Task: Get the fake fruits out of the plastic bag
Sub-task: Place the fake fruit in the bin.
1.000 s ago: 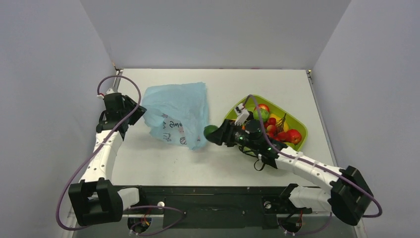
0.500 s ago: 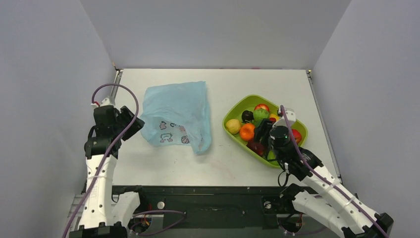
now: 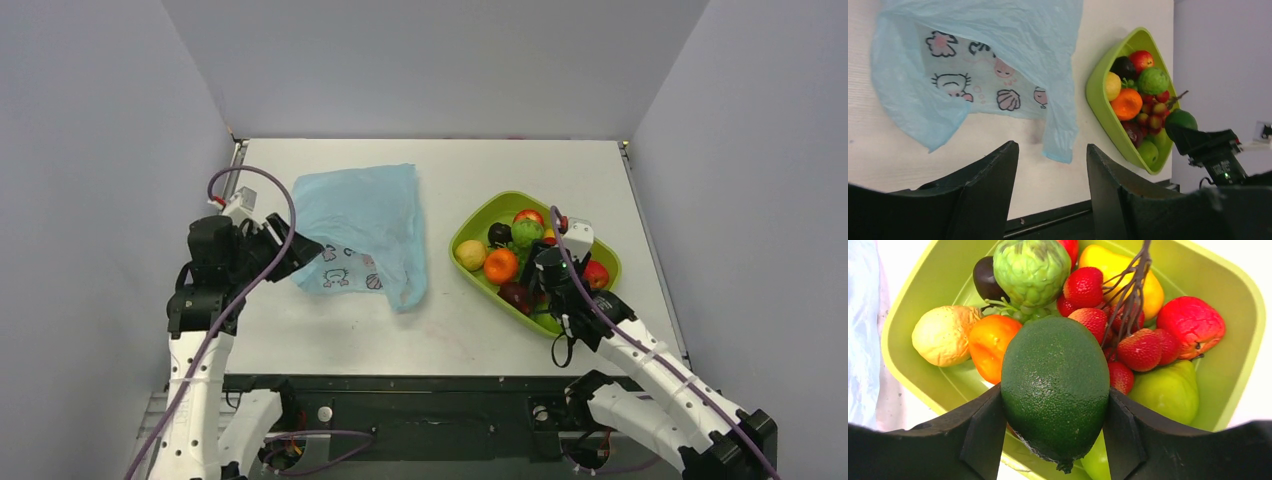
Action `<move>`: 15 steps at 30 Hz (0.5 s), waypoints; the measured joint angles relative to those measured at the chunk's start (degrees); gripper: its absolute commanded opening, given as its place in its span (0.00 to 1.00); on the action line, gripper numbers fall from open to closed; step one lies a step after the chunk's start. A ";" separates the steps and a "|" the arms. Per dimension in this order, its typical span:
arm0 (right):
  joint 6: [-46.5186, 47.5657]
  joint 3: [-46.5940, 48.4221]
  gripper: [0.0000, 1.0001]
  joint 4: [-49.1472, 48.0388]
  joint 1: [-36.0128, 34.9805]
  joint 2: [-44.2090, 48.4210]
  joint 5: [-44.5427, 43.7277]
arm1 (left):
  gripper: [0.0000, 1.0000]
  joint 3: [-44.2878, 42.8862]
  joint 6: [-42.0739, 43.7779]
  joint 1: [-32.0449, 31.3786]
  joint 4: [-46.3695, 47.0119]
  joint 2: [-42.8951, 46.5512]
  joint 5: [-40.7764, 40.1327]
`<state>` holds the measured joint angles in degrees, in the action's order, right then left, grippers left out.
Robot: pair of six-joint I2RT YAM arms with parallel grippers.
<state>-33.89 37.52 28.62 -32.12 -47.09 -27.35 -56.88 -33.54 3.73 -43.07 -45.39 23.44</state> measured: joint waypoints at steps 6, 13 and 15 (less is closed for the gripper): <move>1.66 -0.28 0.41 -3.39 0.35 -4.15 4.02 | 0.55 0.04 -2.27 -15.19 1.38 -2.21 -4.35; 1.99 -1.70 0.80 -5.73 1.22 -4.83 5.40 | 0.81 0.04 -5.29 -27.02 4.68 -3.21 -9.99; 2.14 -2.23 0.86 -5.77 1.40 -4.68 5.46 | 0.88 0.04 -5.88 -27.63 5.99 -2.89 -10.64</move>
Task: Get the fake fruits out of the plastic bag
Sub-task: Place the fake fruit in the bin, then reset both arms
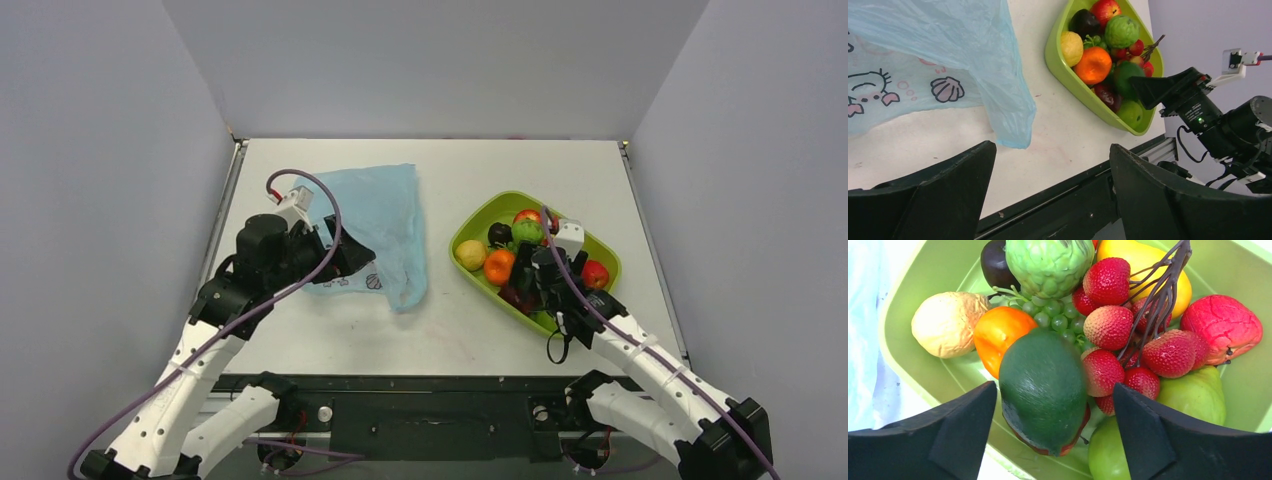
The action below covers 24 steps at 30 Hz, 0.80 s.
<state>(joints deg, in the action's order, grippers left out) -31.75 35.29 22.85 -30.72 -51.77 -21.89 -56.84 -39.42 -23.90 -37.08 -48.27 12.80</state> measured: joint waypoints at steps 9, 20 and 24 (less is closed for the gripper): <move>0.92 -0.42 0.88 1.40 0.44 5.92 0.20 | 0.97 -0.22 -0.37 -0.39 1.29 3.41 -1.40; 1.53 5.55 0.89 8.61 0.44 21.84 -0.61 | 0.97 -4.48 0.76 -0.39 1.09 8.46 -4.11; 2.19 9.01 0.89 10.54 0.44 29.33 -2.82 | 0.97 -5.64 1.18 -0.39 1.14 11.69 -6.73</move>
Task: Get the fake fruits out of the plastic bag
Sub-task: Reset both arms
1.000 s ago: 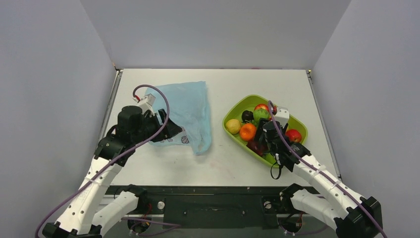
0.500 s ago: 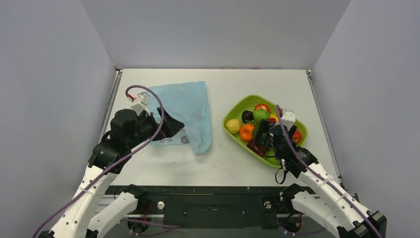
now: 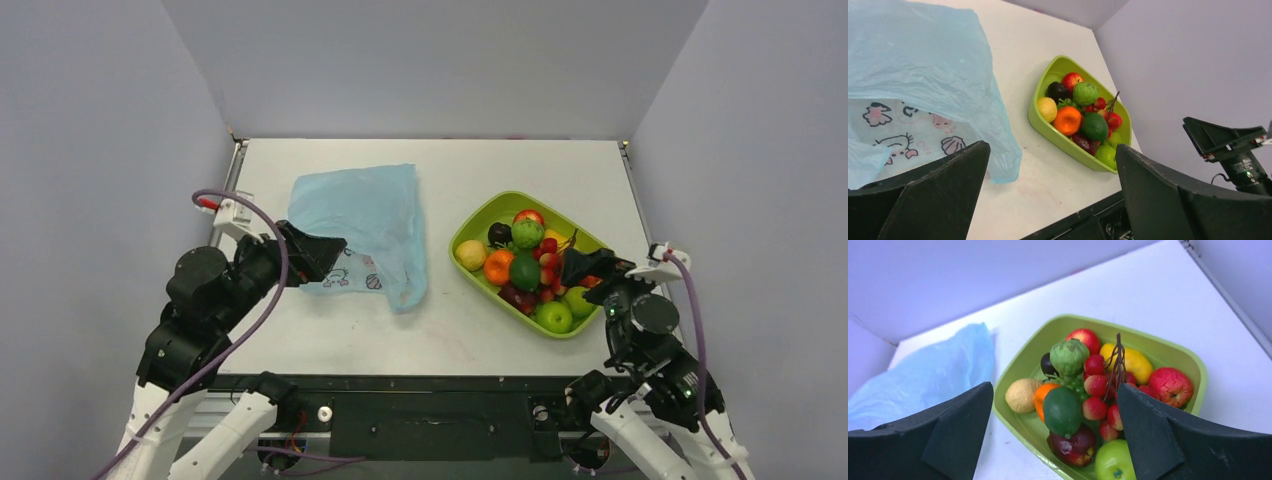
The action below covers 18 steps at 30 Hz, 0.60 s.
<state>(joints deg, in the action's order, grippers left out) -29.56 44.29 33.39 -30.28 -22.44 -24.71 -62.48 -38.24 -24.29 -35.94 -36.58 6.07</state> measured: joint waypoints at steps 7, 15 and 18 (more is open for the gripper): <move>2.10 5.31 0.89 2.82 0.26 7.85 -4.68 | 0.97 -0.26 1.33 0.00 0.92 6.73 -6.23; 2.58 9.57 0.89 6.36 0.26 11.65 -9.42 | 0.97 -0.26 2.99 0.00 2.91 12.28 -11.50; 3.08 10.69 0.90 6.78 0.26 12.41 -9.86 | 0.97 -0.26 3.19 0.00 3.23 13.16 -12.83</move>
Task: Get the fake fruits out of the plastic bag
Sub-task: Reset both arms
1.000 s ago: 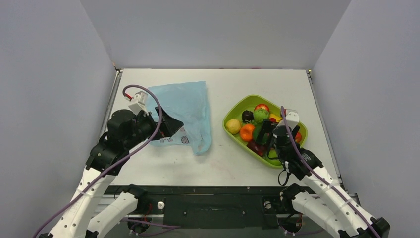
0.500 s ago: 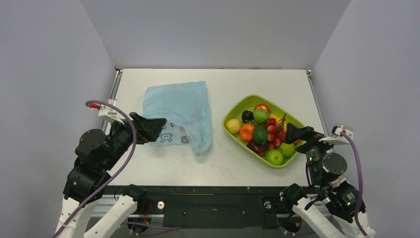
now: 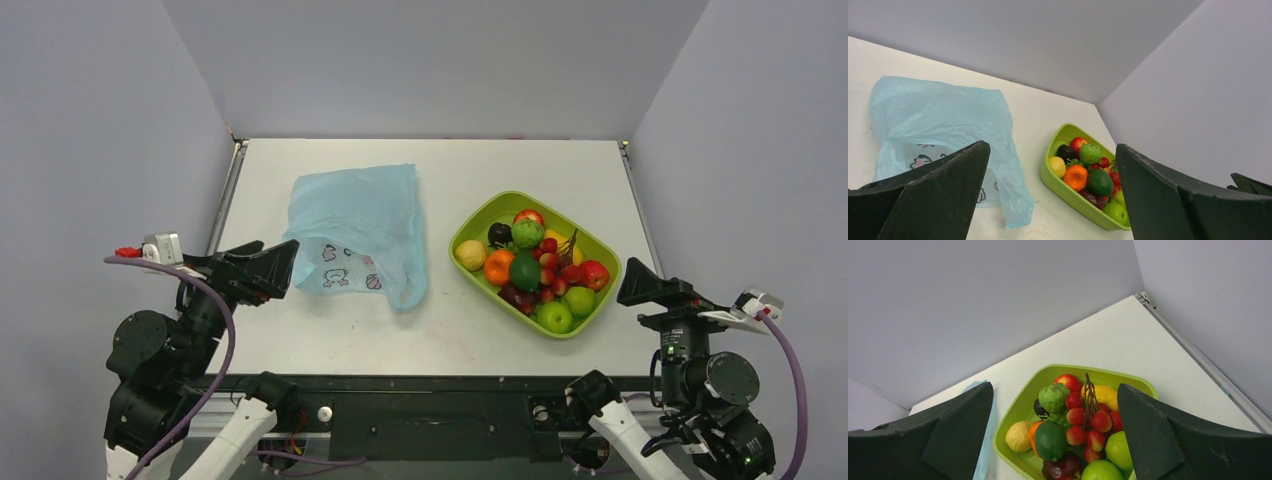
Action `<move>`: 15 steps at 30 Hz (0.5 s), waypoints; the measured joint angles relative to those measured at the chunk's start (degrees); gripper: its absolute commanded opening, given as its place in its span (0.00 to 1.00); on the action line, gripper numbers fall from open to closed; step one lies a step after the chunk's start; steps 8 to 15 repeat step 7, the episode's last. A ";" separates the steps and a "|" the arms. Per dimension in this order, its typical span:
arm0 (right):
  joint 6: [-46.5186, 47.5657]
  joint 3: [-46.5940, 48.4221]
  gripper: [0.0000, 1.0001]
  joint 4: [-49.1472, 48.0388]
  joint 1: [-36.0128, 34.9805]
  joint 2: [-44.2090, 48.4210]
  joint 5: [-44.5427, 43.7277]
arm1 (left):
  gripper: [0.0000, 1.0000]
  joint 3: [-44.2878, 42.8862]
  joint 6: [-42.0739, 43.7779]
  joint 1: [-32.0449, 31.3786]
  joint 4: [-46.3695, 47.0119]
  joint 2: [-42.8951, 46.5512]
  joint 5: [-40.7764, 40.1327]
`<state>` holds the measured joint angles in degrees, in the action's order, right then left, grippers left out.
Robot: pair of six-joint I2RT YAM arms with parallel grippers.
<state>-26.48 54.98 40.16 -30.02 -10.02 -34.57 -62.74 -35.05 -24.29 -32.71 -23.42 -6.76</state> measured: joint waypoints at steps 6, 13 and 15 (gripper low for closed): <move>0.63 0.63 0.90 0.42 0.00 1.07 -0.85 | 0.97 0.00 0.31 0.00 -0.02 0.11 -0.74; 0.79 0.57 0.90 0.37 0.00 1.40 -0.85 | 0.97 0.00 0.31 0.00 -0.02 0.11 -0.76; 0.79 0.57 0.90 0.37 0.00 1.40 -0.85 | 0.97 0.00 0.31 0.00 -0.02 0.11 -0.76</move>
